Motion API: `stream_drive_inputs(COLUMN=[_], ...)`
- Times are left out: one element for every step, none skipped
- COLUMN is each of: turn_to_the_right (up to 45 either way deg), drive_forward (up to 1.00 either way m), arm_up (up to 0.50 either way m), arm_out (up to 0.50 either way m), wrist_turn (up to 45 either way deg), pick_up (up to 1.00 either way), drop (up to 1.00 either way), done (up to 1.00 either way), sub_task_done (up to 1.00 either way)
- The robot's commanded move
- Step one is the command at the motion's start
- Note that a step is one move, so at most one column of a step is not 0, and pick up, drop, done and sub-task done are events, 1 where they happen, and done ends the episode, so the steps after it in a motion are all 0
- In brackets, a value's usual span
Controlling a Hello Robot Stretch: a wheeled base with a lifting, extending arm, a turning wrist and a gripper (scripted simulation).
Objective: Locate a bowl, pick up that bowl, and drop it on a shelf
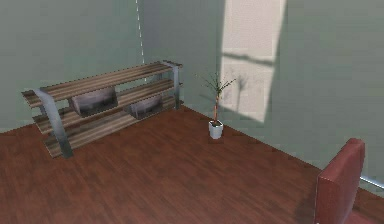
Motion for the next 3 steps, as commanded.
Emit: stream_drive_inputs(turn_to_the_right=[0.0,0.0,-21.0], drive_forward=[0.0,0.0,0.0], arm_up=[0.0,0.0,0.0], arm_out=[0.0,-0.42,0.0], wrist_turn=[-30.0,0.0,0.0], pick_up=[0.0,0.0,0.0], drop=[0.0,0.0,0.0], done=[0.0,0.0,0.0], sub_task_done=[0.0,0.0,0.0])
